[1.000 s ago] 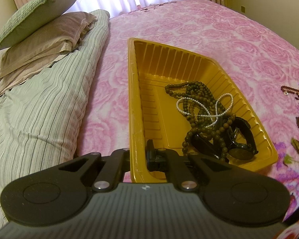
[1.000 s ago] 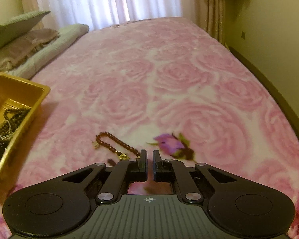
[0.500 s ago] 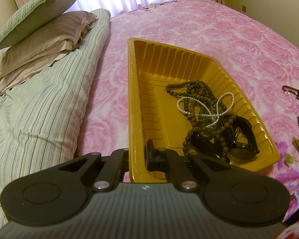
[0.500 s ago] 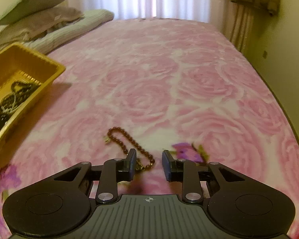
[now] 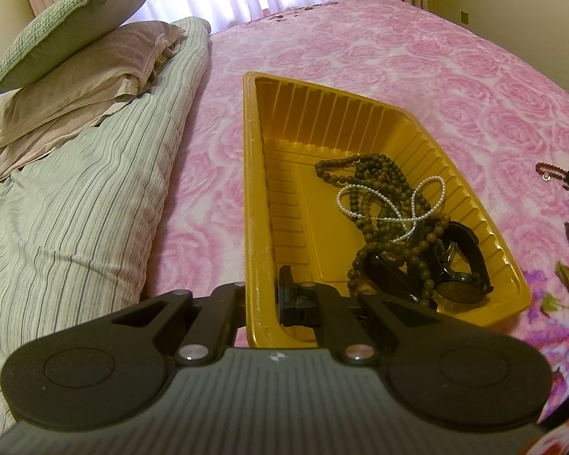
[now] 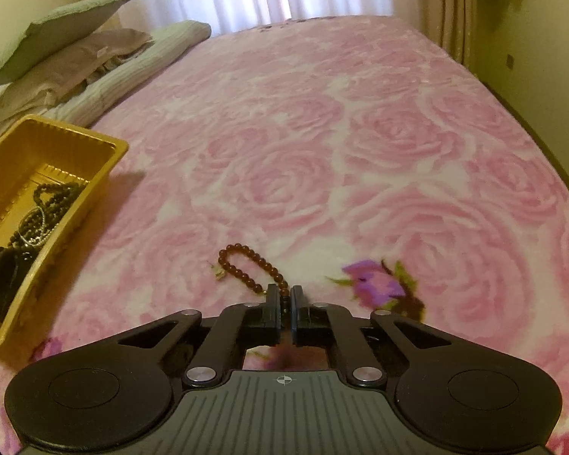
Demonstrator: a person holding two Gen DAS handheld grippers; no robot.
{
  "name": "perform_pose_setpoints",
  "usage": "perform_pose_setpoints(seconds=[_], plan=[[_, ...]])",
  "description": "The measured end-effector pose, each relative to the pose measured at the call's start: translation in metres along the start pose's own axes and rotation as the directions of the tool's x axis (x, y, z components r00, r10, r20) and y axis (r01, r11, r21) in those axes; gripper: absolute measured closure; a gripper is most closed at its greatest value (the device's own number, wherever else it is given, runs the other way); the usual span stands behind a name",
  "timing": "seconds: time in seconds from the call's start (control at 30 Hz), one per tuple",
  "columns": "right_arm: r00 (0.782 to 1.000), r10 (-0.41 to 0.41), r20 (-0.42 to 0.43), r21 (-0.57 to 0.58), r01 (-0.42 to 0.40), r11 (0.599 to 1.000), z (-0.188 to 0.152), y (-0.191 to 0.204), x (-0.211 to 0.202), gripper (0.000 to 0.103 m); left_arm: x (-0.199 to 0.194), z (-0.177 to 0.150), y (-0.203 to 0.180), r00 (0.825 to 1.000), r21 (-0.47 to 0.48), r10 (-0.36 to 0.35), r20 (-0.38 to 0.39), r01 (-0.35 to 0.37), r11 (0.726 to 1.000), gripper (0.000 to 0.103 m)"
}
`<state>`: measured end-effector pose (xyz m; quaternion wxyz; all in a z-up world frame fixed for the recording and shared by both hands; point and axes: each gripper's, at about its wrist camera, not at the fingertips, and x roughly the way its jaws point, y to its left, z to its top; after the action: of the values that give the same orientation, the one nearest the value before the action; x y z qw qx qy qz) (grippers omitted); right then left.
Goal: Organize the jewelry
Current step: 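Lift the red bead bracelet over the tray and open the right tool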
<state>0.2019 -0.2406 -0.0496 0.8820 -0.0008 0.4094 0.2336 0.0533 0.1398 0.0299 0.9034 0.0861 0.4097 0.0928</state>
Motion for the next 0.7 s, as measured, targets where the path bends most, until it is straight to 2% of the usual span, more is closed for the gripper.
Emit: perform_pose_setpoints(seconds=[0.17,0.4,0.7], plan=[[0.998,-0.025,0.052,-0.04,0.027,0.999,0.005,0.011,-0.017,0.098,0.001,0.0,0.001,1.0,0.0,-0.001,0.001,0.001,1.0,0.1],[0.991,-0.027,0.13,-0.128,0.044,0.991,0.033,0.024,-0.055,0.098,0.0,0.0,0.001,1.0,-0.001,-0.001,0.003,0.001,1.0,0.1],[0.986,0.035,0.164,-0.267,0.01,0.964,0.068,0.056,-0.08,0.098,0.0,0.0,0.0,1.0,-0.001,-0.001,0.003,0.001,1.0,0.1]])
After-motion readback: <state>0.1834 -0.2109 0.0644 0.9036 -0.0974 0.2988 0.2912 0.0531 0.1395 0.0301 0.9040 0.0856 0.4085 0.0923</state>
